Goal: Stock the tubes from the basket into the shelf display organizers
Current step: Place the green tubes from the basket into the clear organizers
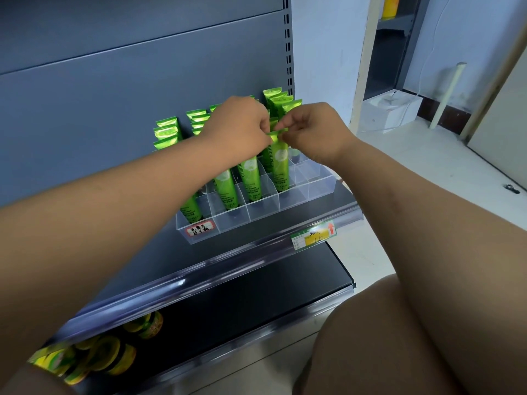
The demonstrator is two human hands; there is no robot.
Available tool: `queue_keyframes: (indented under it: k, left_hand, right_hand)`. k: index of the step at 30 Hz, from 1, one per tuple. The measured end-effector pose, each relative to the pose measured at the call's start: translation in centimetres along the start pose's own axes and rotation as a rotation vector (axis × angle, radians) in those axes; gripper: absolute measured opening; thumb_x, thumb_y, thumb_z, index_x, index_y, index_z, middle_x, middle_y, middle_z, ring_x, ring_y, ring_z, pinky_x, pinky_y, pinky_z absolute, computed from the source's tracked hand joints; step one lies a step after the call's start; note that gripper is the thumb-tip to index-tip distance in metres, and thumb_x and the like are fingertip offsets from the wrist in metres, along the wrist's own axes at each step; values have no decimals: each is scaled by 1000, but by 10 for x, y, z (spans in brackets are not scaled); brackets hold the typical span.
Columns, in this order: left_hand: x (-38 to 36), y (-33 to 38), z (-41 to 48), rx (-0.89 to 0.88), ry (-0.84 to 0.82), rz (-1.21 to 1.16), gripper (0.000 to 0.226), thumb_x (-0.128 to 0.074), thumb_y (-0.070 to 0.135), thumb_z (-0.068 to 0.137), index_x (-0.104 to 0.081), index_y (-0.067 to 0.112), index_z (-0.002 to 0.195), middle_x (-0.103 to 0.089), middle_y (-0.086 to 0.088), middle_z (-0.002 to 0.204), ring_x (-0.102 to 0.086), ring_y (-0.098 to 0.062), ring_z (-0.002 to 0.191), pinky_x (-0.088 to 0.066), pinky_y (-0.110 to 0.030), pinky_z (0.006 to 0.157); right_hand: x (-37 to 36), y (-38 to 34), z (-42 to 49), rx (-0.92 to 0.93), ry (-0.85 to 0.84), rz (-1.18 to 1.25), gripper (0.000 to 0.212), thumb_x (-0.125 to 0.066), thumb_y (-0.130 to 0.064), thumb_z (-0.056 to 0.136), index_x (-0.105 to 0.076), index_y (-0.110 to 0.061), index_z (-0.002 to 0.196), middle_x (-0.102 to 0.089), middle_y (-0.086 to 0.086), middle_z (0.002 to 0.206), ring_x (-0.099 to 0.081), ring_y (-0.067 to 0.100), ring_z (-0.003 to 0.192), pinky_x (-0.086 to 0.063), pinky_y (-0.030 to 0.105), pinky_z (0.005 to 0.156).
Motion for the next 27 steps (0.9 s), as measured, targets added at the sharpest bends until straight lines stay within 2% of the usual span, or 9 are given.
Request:
queue_keyframes:
  k: [5,11,17,27]
  left_hand:
    - [2,3,0,-10,0,38,9,-68,19,84,-76,22,85,-72,2,87,-65,-23,88,-57,-41,77]
    - [3,4,-2,-27,-21,111,9,-66,20,85,-74,24,86,-71,1,89,-65,-25,89,-57,-43,78]
    - [2,4,-5,-37,-33,160,6,-65,26,87,-71,25,88,-70,0,89,-65,-27,91,-56,-44,79]
    - [3,2,-7,-6,-50,150,12,-64,29,89,-72,21,86,-70,0,85,-65,-27,87,-57,-44,78]
  right_hand:
    - [0,0,0,2,6,3,17,-73,-10,84,-79,-21,95,-70,-1,79,-68,21,79,-59,35,83]
    - [-4,-7,2,38,-11,-22,16,-73,-9,85,-80,-16,98,-65,-15,74,-60,5,72,-52,24,79]
    - [-7,-12,6,60,-31,-60,19,-70,-7,86,-80,-17,99,-72,-7,89,-66,11,88,-54,25,86]
    - [-6,-20,3,85,-36,-120,19,-69,-8,87,-80,-16,101,-70,-7,92,-64,11,89,-52,26,88]
Point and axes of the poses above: each hand's wrist, its own z-axis towards the middle knuckle, its own x-axis out of the back of the hand, y = z × x, the point moved 10 cm from there along z, towards the middle knuckle
